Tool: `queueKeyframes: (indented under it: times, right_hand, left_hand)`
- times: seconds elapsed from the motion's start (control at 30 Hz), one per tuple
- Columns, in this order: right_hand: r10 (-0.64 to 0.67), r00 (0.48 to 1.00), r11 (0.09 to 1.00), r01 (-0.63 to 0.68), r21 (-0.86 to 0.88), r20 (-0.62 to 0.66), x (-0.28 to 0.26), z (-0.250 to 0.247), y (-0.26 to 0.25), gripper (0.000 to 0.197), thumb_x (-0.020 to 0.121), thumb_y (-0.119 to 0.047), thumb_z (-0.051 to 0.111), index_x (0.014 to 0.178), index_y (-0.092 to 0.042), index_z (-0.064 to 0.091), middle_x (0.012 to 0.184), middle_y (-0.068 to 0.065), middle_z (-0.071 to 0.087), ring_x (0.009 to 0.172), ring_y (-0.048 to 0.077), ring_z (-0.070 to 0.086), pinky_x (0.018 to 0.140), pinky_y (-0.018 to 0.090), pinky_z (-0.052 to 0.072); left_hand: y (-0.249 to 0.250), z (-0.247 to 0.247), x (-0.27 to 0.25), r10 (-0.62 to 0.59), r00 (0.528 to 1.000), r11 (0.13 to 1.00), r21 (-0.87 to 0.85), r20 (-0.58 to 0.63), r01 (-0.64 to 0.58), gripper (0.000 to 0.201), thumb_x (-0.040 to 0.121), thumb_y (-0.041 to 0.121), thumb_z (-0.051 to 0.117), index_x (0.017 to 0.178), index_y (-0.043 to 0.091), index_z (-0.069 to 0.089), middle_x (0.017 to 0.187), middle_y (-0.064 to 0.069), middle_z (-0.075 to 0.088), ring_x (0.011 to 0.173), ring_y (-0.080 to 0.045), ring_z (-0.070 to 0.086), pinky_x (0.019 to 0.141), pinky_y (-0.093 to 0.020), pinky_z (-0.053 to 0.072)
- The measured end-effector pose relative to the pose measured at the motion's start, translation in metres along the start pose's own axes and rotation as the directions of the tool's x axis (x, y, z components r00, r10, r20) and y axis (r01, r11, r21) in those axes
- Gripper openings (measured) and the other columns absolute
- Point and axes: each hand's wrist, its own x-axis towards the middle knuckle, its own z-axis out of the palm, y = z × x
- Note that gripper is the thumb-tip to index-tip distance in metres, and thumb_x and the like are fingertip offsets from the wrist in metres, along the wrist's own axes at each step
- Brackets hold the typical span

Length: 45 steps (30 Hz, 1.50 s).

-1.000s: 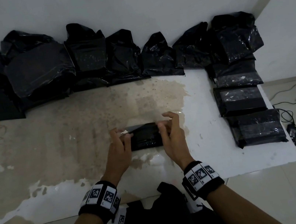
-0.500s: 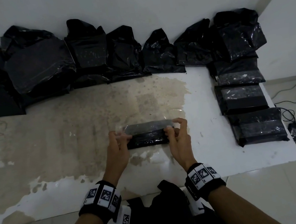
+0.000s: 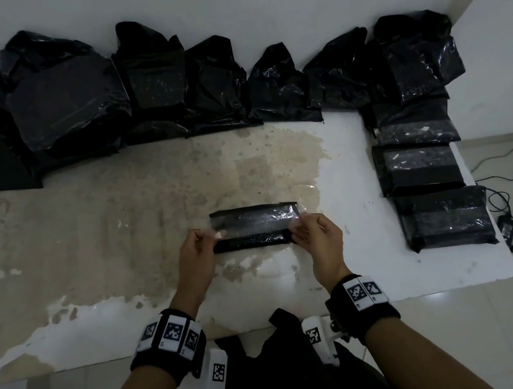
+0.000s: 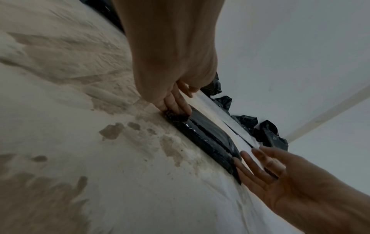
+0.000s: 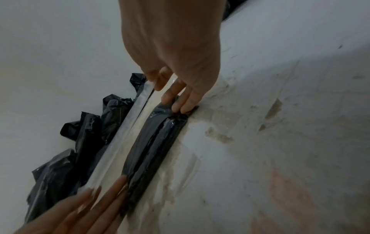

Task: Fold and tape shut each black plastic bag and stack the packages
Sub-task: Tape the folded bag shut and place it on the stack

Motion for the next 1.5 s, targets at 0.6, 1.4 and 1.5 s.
queueKeyframes:
  times: [0.6, 1.4, 1.5]
  right_hand:
    - [-0.241, 0.97, 0.846, 0.188, -0.499, -0.042, 0.005, -0.019, 0.018, 0.014, 0.096, -0.022, 0.068, 0.087, -0.015, 0.077, 0.075, -0.006, 0.075, 0.07, 0.006, 0.068, 0.069, 0.011, 0.05]
    - [-0.31, 0.946, 0.782, 0.195, -0.592, -0.097, 0.005, -0.012, 0.021, 0.016, 0.096, -0.019, 0.067, 0.086, -0.012, 0.077, 0.074, -0.005, 0.072, 0.07, 0.008, 0.066, 0.064, 0.004, 0.043]
    - [-0.302, 0.947, 0.746, 0.163, -0.646, -0.109, 0.003, -0.009, 0.02, 0.019, 0.096, -0.02, 0.067, 0.083, -0.012, 0.078, 0.071, -0.006, 0.069, 0.065, 0.001, 0.06, 0.058, 0.003, 0.04]
  left_hand:
    - [-0.011, -0.018, 0.018, 0.06, 0.996, 0.973, 0.22, 0.065, -0.073, 0.016, 0.097, 0.023, 0.065, 0.09, 0.013, 0.075, 0.085, 0.0, 0.072, 0.076, -0.013, 0.064, 0.069, -0.027, 0.048]
    - [-0.028, -0.01, 0.022, 0.231, 0.973, 0.818, 0.543, -0.013, -0.187, 0.015, 0.091, 0.029, 0.074, 0.097, 0.016, 0.079, 0.097, -0.013, 0.066, 0.086, -0.03, 0.063, 0.078, -0.034, 0.049]
    - [-0.028, -0.01, 0.024, 0.203, 0.979, 0.827, 0.539, -0.025, -0.158, 0.019, 0.094, 0.032, 0.07, 0.097, 0.015, 0.079, 0.096, -0.012, 0.067, 0.084, -0.029, 0.063, 0.078, -0.033, 0.048]
